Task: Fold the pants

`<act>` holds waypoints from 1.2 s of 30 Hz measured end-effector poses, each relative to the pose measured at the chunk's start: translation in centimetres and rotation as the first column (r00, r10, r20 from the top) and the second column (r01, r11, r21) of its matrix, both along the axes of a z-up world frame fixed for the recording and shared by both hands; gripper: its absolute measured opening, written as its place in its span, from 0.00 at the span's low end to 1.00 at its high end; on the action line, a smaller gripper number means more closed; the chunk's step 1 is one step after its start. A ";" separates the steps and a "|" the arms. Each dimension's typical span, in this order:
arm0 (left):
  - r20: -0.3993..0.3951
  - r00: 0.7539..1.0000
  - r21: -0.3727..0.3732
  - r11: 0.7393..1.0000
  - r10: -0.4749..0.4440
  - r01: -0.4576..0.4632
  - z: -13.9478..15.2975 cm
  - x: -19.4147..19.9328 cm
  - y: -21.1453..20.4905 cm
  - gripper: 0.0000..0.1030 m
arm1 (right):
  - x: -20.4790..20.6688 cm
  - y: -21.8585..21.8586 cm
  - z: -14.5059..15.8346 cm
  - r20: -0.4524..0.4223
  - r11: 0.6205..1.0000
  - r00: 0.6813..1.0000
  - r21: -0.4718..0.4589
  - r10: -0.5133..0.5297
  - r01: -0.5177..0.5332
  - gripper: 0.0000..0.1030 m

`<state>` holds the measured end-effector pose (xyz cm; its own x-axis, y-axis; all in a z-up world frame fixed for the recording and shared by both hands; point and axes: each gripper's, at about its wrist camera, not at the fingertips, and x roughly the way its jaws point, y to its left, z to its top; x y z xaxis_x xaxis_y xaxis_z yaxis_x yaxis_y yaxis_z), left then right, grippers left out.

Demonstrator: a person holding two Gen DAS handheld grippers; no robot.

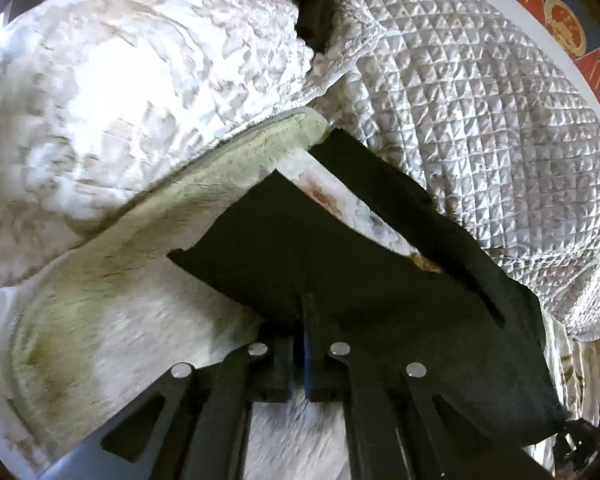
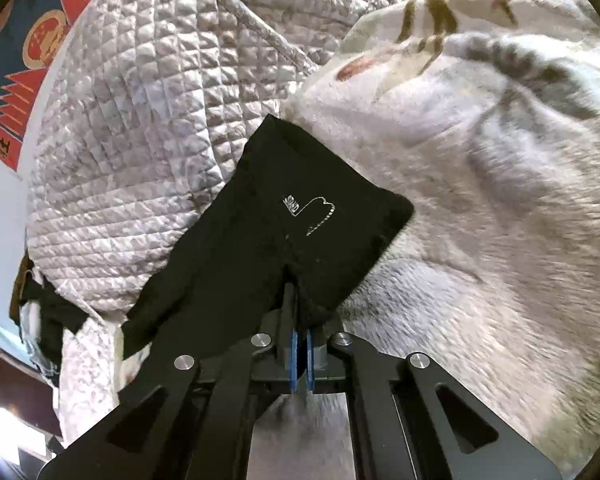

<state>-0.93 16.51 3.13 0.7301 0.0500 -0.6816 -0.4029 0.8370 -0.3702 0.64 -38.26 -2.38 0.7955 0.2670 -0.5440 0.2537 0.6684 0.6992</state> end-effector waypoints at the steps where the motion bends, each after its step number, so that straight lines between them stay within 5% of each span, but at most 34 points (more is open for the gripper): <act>1: 0.004 1.000 -0.010 1.000 -0.005 0.005 0.2 -0.6 0.2 0.04 | -0.7 -0.1 0.3 0.005 1.000 1.000 0.009 0.007 -0.007 0.01; 10: -0.008 1.000 -0.039 0.999 -0.020 0.019 -0.1 -7.2 0.6 0.04 | -7.7 -0.6 1.0 -0.048 0.999 0.999 -0.034 0.011 -0.013 0.01; 25: -0.108 0.994 -0.016 1.000 0.013 -0.015 -2.9 -9.9 0.1 0.06 | -9.2 -1.1 -2.6 -0.144 1.000 0.990 -0.017 0.003 -0.006 0.01; 29: -0.113 0.991 0.005 0.998 0.066 -0.066 -1.5 -10.6 0.6 0.12 | -10.1 -1.0 -0.8 -0.170 0.999 0.985 -0.041 -0.006 -0.001 0.10; 31: -0.093 0.989 0.047 0.993 0.116 -0.112 -0.2 -11.2 1.2 0.17 | -11.0 -0.7 0.9 -0.163 0.992 0.985 -0.124 -0.051 0.031 0.19; 36: -0.013 0.992 0.111 0.986 0.126 -0.123 2.6 -10.0 1.5 0.44 | -12.5 -0.9 4.1 -0.080 0.938 0.978 -0.308 -0.192 0.159 0.24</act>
